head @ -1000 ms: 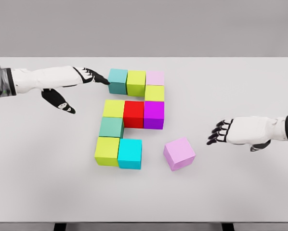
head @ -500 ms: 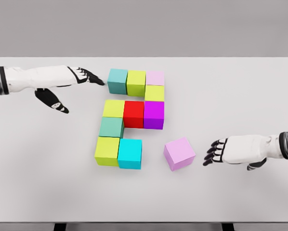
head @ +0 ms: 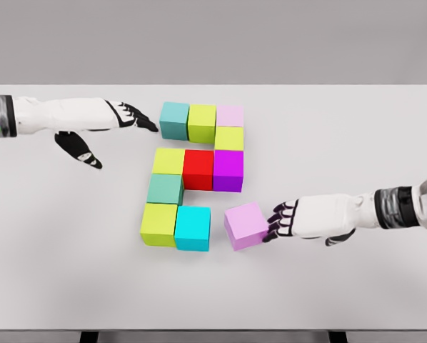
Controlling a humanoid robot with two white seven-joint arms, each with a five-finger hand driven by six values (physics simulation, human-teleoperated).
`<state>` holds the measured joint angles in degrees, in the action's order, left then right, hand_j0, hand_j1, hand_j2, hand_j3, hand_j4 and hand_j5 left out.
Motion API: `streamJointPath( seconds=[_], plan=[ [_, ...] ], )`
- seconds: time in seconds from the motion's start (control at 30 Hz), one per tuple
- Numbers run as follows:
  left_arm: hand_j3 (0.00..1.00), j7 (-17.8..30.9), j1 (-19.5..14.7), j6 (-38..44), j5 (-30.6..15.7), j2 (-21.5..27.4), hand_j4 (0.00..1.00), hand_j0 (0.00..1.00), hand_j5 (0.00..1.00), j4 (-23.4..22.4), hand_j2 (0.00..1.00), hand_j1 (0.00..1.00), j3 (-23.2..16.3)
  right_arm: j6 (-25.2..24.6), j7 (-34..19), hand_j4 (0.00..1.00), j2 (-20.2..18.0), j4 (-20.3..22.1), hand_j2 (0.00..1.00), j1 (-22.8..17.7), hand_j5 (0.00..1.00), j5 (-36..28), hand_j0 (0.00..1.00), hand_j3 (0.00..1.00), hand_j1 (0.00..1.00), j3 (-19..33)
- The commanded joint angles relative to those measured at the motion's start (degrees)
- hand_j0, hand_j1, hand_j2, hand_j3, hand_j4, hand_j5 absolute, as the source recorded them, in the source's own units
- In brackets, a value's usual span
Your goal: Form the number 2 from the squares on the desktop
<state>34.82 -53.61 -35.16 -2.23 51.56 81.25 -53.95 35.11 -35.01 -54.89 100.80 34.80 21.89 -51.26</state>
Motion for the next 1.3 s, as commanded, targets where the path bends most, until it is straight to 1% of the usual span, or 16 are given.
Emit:
streamJointPath(
  seconds=[0.0,0.1,0.17,0.23,0.4,0.5,0.7,0.9,1.03,1.07,1.1,1.13,1.17,1.2,1.23,1.27],
  plan=[
    [1.0,0.18,0.0,0.16,0.3,-0.23,1.0,1.0,1.0,-0.04,1.0,1.0,1.65,-0.11,0.01,1.0,0.75,0.01,1.0,0.0,1.0,-0.27,1.0,1.0,1.0,-0.77],
    [1.0,0.18,0.0,0.16,0.38,-0.06,1.0,1.0,1.0,-0.39,1.0,1.0,1.74,-0.11,0.01,1.0,0.75,0.01,1.0,0.0,1.0,-0.27,1.0,1.0,1.0,-1.39],
    [1.0,0.18,0.0,0.16,0.47,0.12,1.0,1.0,1.0,-0.48,1.0,1.0,3.32,-0.11,0.01,1.0,0.75,0.01,1.0,0.09,1.0,-0.27,1.0,1.0,1.0,-1.47],
    [1.0,0.18,1.14,0.16,0.47,0.12,1.0,1.0,1.0,-0.48,1.0,1.0,3.68,-0.11,0.01,1.0,0.75,0.01,1.0,0.17,1.0,-0.27,1.0,1.0,1.0,-1.91],
    [1.0,0.18,1.32,0.16,0.47,0.65,1.0,1.0,1.0,-0.56,1.0,1.0,3.59,-0.11,0.01,1.0,1.72,0.1,1.0,1.14,1.0,-0.27,1.0,1.0,1.0,-2.44],
    [1.0,0.18,1.32,0.16,0.47,0.73,1.0,1.0,1.0,-0.56,1.0,1.0,3.5,-0.11,0.01,1.0,2.86,0.1,1.0,2.99,1.0,-0.27,1.0,1.0,1.0,-4.81],
    [1.0,0.18,1.58,0.16,0.47,0.65,1.0,1.0,1.0,-1.0,1.0,1.0,3.32,-0.11,0.01,1.0,3.21,0.1,1.0,3.43,1.0,-0.27,1.0,1.0,1.0,-6.04],
    [1.0,0.18,1.67,0.16,0.47,0.65,1.0,1.0,1.0,-1.0,1.0,1.0,3.32,-0.11,0.01,1.0,2.69,0.1,1.0,4.48,1.0,-0.27,1.0,1.0,1.0,-7.63],
    [1.0,0.18,1.67,0.16,0.47,1.17,1.0,1.0,1.0,-1.09,1.0,1.0,3.15,-0.11,0.01,1.0,-0.3,-0.34,1.0,6.33,1.0,-0.27,1.0,1.0,1.0,-6.66],
    [1.0,0.18,1.76,0.16,0.38,1.17,1.0,1.0,1.0,-1.53,1.0,1.0,3.15,-0.11,0.01,1.0,-1.88,-0.95,1.0,6.5,1.0,-0.27,1.0,1.0,1.0,-5.52],
    [1.0,0.18,1.76,0.16,0.38,1.17,1.0,1.0,1.0,-2.14,1.0,1.0,3.15,-0.11,0.01,1.0,-2.41,-1.39,1.0,6.68,1.0,-0.27,1.0,1.0,1.0,-4.29],
    [1.0,0.18,1.76,0.16,0.47,1.09,1.0,1.0,1.0,-2.76,1.0,1.0,3.15,-0.11,0.01,1.0,-2.68,-5.34,1.0,7.91,1.0,-1.67,1.0,1.0,1.0,-0.34],
    [1.0,0.18,1.76,0.16,0.47,1.09,1.0,1.0,1.0,-2.76,1.0,1.0,3.15,-0.11,0.01,1.0,-2.33,-7.62,1.0,8.09,1.0,-4.91,1.0,1.0,1.0,1.33],
    [1.0,0.18,1.76,0.16,0.47,1.09,1.0,1.0,1.0,-2.76,1.0,1.0,3.15,-0.11,0.01,1.0,-0.67,-11.48,1.0,8.43,1.0,-12.98,1.0,1.0,1.0,2.22],
    [1.0,0.18,1.93,0.16,0.47,1.09,1.0,1.0,1.0,-2.76,1.0,1.0,3.15,-0.11,0.01,1.0,2.85,-14.57,1.0,9.58,1.0,-17.5,1.0,1.0,1.0,2.31],
    [1.0,0.18,1.93,0.16,0.47,1.09,1.0,1.0,1.0,-2.85,1.0,1.0,3.15,-0.11,0.01,1.0,4.18,-14.66,1.0,9.93,1.0,-17.5,1.0,1.0,1.0,2.31]
  ],
)
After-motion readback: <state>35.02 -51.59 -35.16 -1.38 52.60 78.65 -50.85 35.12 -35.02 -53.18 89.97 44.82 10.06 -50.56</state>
